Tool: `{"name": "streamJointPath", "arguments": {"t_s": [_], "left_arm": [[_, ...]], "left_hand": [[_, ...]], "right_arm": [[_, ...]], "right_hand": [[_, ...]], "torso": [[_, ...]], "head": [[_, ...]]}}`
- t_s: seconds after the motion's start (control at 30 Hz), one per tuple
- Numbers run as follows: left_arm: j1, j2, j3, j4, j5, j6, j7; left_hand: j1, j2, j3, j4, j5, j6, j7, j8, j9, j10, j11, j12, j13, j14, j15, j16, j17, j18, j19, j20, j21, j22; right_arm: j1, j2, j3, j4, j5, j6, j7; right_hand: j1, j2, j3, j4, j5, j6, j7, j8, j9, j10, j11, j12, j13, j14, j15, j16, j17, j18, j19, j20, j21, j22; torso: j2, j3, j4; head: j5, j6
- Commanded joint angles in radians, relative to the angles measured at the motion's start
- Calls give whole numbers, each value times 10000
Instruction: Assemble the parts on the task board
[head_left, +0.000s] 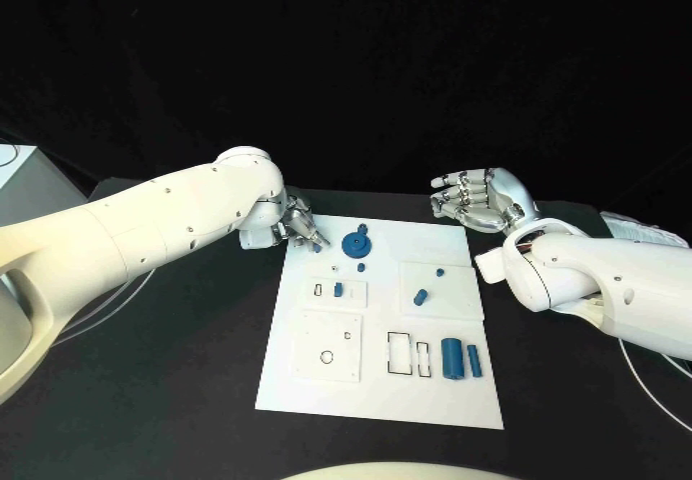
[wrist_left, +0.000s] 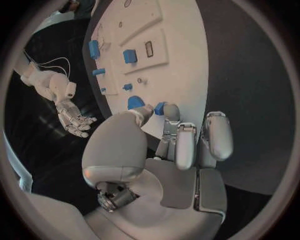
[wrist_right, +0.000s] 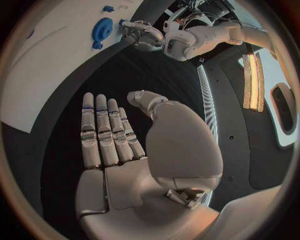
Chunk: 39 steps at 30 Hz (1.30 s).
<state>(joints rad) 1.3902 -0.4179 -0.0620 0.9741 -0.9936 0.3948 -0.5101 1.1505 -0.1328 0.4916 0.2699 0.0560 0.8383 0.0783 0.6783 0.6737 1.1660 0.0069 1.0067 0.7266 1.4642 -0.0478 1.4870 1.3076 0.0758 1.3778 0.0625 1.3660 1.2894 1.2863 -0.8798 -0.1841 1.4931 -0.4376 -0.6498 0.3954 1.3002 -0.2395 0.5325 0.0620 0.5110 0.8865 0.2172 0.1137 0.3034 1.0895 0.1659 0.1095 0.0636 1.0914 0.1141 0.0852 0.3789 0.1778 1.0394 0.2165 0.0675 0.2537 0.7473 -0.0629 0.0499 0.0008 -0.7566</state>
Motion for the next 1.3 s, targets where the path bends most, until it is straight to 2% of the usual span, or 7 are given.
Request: {"name": "streamJointPath", "arguments": {"t_s": [0.03, 0.43, 0.53, 0.77, 0.9, 1.03, 1.3], "left_arm": [[-1, -4, 12, 51, 239, 19, 8], [-1, -42, 27, 138, 646, -202, 21], [0, -81, 33, 187, 800, -263, 25], [5, -306, 41, 502, 1382, -504, 9], [7, -497, 40, 828, 1586, -629, -16], [7, -846, 18, 1496, 1662, -966, -26], [-42, -1600, -45, 2813, 1361, -1727, 5]], "left_hand": [[226, 41, 425, -130, -28, -34, -68, 194, 195, 48, -73, 67, 23, 598, -104, 53, 1125, -6, -11, -101, 47, 21], [272, -19, 2859, -1374, -26, -392, -131, 673, 806, 171, -148, 265, 59, 614, -174, 68, 1183, -17, 7, -178, 62, 85], [141, 44, 3656, -1919, -20, -438, -124, 920, 1048, 309, -163, 390, 167, 634, -184, 97, 1242, -24, 29, -185, 87, 124], [-442, 47, 4614, -2565, 41, -376, -152, 1222, 1316, 549, -186, 613, 343, 722, -206, 218, 1470, -44, 99, -193, 162, 225], [-897, 22, 5036, -2869, 446, -340, -190, 1451, 1478, 670, -228, 728, 303, 802, -238, 349, 1703, -43, 107, -230, 174, 240], [-1322, 12, 5237, -3123, 1173, -323, -246, 1690, 1619, 811, -281, 936, 382, 840, -285, 416, 1823, -54, 146, -278, 213, 293], [-1538, 2, 5307, -3273, 1598, -269, -287, 1806, 1660, 951, -320, 1111, 517, 865, -315, 460, 1902, -79, 224, -312, 290, 395]], "right_arm": [[0, 18, 4, -8, -26, 165, 66], [-8, 52, 3, -46, -26, 206, 34], [-12, 60, 3, -58, -26, 219, 24], [-27, 76, 2, -85, -27, 259, -4], [-33, 68, 1, -88, -34, 262, -10], [-47, 38, -1, -99, -81, 248, -11], [-81, -14, -3, -100, -194, 249, -7]], "right_hand": [[-24, 61, 2, -39, 49, -9, 135, -44, -16, -30, 8, -49, -12, 47, 39, -48, -8, 40, 63, 37, -2, -7], [-24, 61, 2, -39, 49, -9, 135, -44, -16, -30, 8, -49, -12, 47, 39, -48, -8, 40, 63, 37, -2, -7], [-26, 73, 7, -43, 62, -4, 144, -48, -16, -22, 14, -55, -10, 43, 44, -55, -19, 39, 62, 40, -3, -26], [-25, 76, 10, -47, 75, -2, 146, -50, -17, -19, 16, -58, -9, 41, 46, -58, -24, 38, 61, 41, -4, -35], [-21, 78, 13, -53, 95, -1, 147, -52, -17, -17, 18, -62, -9, 36, 47, -63, -30, 37, 58, 43, -6, -45], [-15, 82, 19, -60, 115, 1, 146, -54, -17, -15, 18, -65, -9, 33, 48, -66, -36, 37, 57, 44, -6, -53], [-5, 87, 29, -75, 156, 6, 144, -57, -18, -10, 17, -72, -8, 33, 48, -70, -46, 38, 57, 44, -5, -72]], "torso": [[5, 0, -1], [9, -4, 2], [9, -2, 3], [-6, 0, 19], [-17, 3, 21], [-17, 3, 7], [-87, 36, 43]], "head": [[-7, -9], [-26, -67], [-28, -81], [-41, -108], [-35, -117], [-20, -112], [-10, -149]]}}
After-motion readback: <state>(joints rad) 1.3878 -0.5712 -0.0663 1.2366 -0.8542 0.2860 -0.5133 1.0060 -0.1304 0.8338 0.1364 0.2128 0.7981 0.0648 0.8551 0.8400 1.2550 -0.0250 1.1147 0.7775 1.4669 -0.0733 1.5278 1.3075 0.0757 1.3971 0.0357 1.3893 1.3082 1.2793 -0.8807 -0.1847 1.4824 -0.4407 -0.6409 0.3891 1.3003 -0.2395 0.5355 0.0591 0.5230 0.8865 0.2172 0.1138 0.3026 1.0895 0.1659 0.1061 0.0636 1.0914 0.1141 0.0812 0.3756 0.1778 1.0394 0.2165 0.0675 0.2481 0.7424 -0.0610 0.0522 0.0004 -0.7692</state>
